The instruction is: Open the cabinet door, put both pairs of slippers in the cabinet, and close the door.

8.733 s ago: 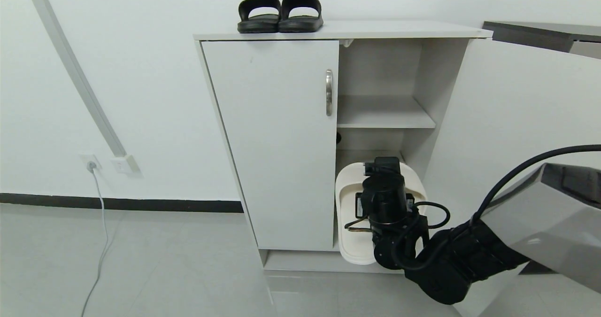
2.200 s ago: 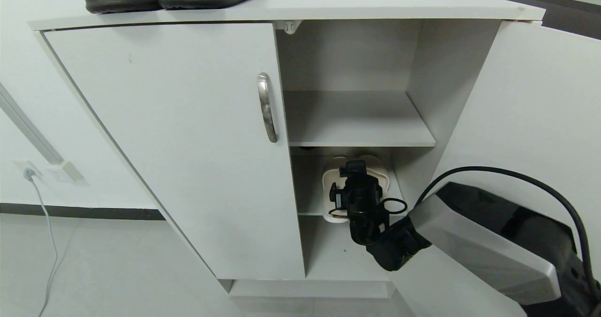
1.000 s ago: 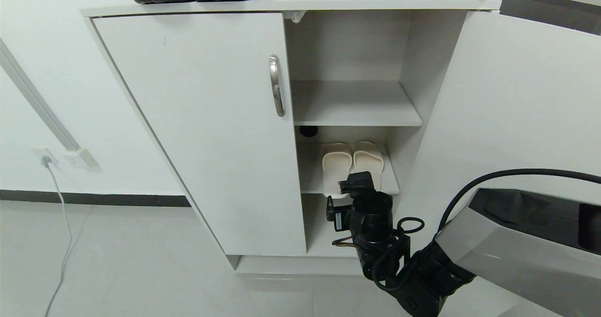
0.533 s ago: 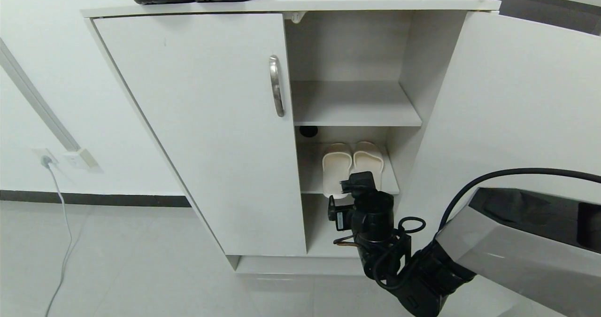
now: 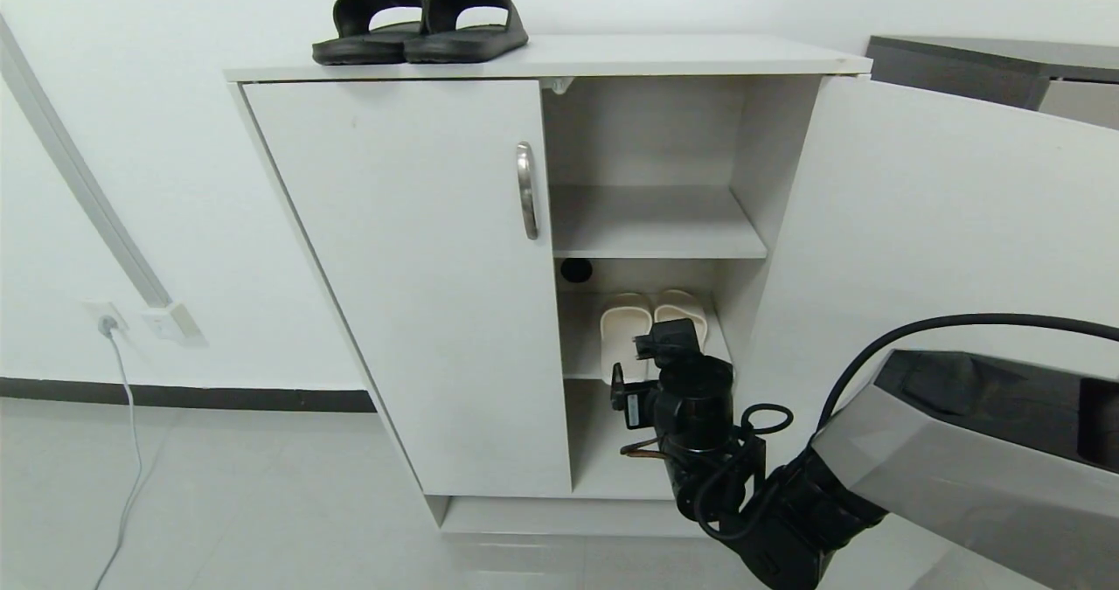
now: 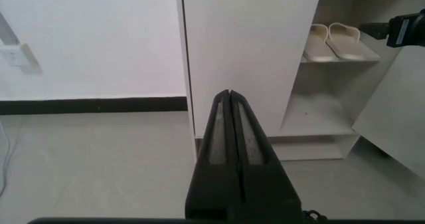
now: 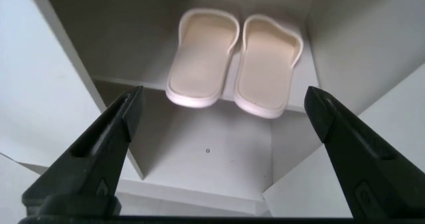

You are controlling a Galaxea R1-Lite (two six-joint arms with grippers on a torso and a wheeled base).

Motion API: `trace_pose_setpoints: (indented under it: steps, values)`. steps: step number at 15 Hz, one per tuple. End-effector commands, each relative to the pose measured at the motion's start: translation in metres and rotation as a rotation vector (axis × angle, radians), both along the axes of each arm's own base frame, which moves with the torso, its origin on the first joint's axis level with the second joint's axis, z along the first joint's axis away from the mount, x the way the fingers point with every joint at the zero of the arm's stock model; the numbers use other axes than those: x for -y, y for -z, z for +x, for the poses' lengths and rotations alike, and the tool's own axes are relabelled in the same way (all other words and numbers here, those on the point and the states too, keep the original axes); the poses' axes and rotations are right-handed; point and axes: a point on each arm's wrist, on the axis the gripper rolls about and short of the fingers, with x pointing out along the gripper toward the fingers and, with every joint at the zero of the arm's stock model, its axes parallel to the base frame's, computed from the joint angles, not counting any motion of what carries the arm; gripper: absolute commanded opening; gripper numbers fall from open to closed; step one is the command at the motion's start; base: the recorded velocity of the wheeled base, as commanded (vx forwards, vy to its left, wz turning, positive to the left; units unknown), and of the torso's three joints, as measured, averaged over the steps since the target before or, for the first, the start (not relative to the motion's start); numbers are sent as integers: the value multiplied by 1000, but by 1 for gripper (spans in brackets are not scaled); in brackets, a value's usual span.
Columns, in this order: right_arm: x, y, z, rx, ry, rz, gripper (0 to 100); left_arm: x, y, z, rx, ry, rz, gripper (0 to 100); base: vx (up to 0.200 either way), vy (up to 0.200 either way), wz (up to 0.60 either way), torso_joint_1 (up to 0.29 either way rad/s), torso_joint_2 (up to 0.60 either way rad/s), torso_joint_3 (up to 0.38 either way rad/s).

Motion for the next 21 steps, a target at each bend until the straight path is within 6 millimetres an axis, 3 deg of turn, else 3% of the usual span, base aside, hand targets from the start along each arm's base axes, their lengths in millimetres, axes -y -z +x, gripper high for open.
trace_pose_setpoints:
  steps: [1, 8, 21]
  values:
    - [0, 2, 0, -4, 1, -4, 100, 0, 0, 0, 0, 0, 2, 0, 0, 0, 0, 7, 2, 51]
    - [0, 6, 2, -5, 13, -10, 100, 0, 0, 0, 0, 0, 0, 0, 0, 0, 0, 0, 0, 0]
    - [-2, 5, 0, -1, 8, -4, 100, 0, 0, 0, 0, -2, -1, 0, 0, 200, 0, 5, 2, 4]
